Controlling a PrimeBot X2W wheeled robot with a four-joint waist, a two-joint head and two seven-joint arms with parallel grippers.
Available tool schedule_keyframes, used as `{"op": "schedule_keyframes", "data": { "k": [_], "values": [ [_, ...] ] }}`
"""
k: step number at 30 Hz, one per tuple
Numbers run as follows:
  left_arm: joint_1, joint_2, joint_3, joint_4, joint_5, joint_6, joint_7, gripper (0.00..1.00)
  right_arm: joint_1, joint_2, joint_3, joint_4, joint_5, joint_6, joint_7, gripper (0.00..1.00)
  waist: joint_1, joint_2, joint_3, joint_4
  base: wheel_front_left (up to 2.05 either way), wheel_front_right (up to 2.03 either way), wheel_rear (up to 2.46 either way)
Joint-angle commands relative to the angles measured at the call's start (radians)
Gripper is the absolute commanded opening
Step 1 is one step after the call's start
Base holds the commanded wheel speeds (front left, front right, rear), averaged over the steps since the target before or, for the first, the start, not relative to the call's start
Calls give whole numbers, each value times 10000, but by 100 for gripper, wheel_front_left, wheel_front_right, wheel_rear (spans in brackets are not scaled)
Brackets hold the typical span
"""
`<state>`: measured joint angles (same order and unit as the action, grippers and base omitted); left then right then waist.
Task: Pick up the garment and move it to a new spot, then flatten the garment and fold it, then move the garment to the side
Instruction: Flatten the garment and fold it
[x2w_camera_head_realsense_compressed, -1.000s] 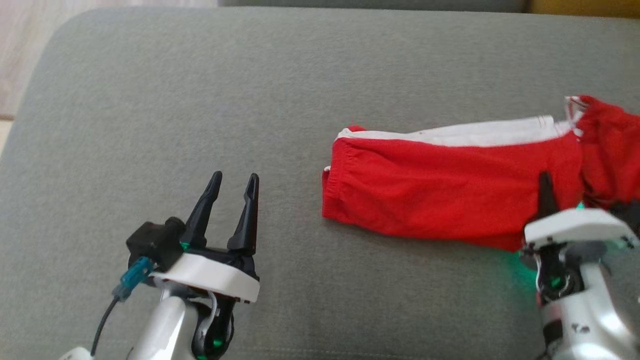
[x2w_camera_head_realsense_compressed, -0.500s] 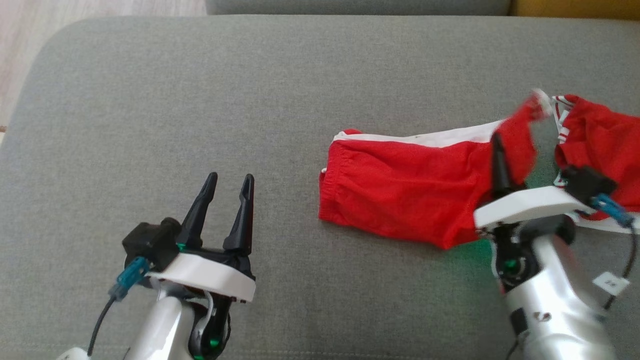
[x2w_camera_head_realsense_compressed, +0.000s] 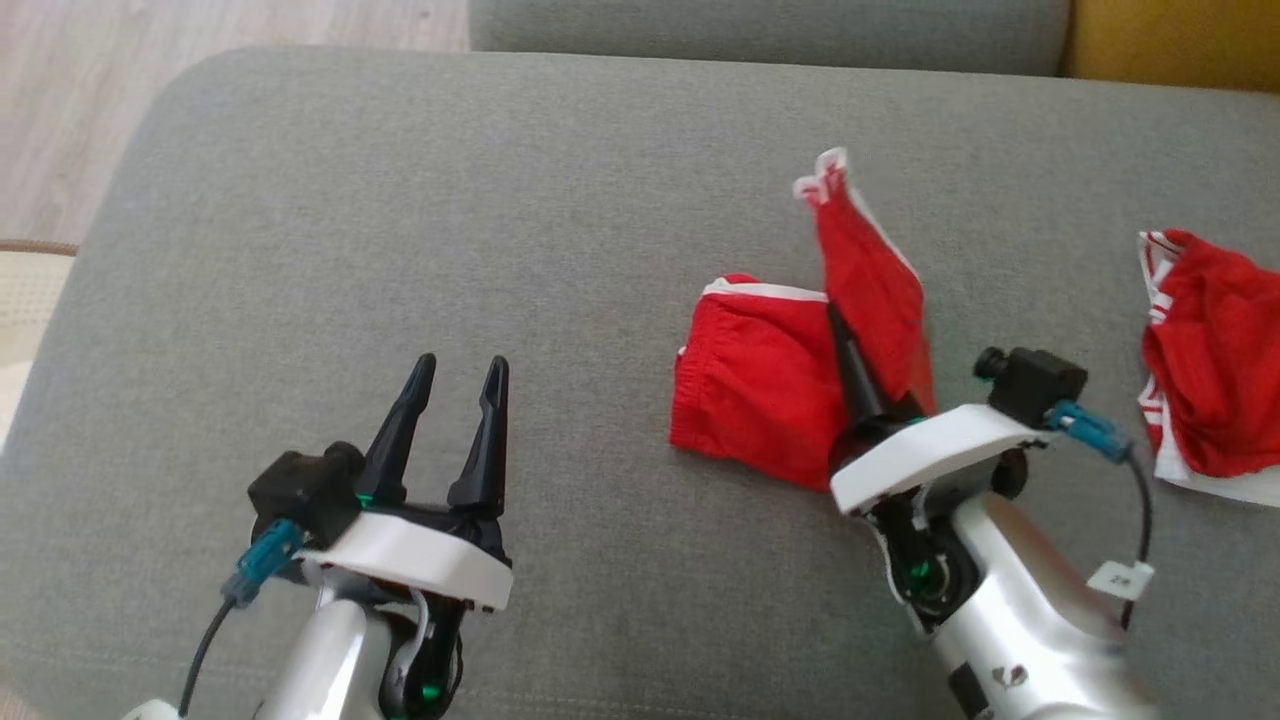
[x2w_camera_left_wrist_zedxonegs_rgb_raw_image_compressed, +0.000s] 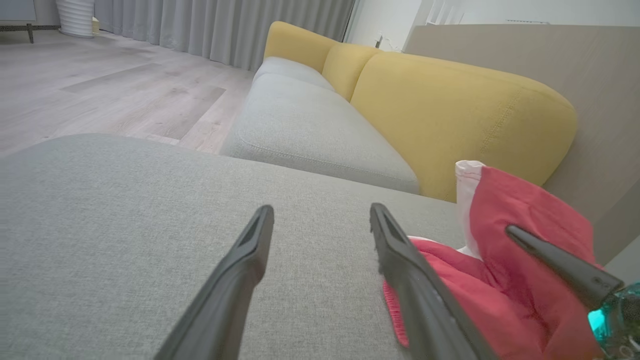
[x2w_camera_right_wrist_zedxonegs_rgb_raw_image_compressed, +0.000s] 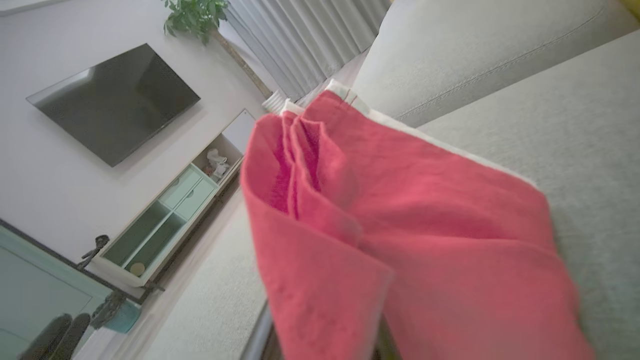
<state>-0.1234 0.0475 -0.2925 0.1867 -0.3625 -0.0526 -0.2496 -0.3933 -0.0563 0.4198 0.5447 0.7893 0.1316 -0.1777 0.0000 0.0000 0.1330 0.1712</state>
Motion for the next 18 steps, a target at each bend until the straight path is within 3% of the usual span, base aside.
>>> {"op": "schedule_keyframes", "data": {
  "k": [1, 6, 7, 18],
  "values": [
    [-166, 28, 302, -308, -34, 27, -122, 100, -40, 60, 235, -274, 27, -9, -99, 0, 0, 0, -20, 63, 0, 0, 0],
    [-60, 28, 311, -269, -93, 63, -122, 100, -107, 60, 826, -166, 210, -9, -35, 0, 0, 0, -40, 242, 0, 0, 0],
    [-50, 28, 310, -263, -104, 66, -122, 100, -131, 60, 967, -55, 142, -9, 22, 100, 0, 0, -43, 267, 0, 0, 0],
    [-98, 28, 253, -242, -174, 130, -122, 100, -174, 61, 2592, 217, 543, -9, 164, 100, 0, 0, 48, 395, 0, 0, 0]
  ]
}}
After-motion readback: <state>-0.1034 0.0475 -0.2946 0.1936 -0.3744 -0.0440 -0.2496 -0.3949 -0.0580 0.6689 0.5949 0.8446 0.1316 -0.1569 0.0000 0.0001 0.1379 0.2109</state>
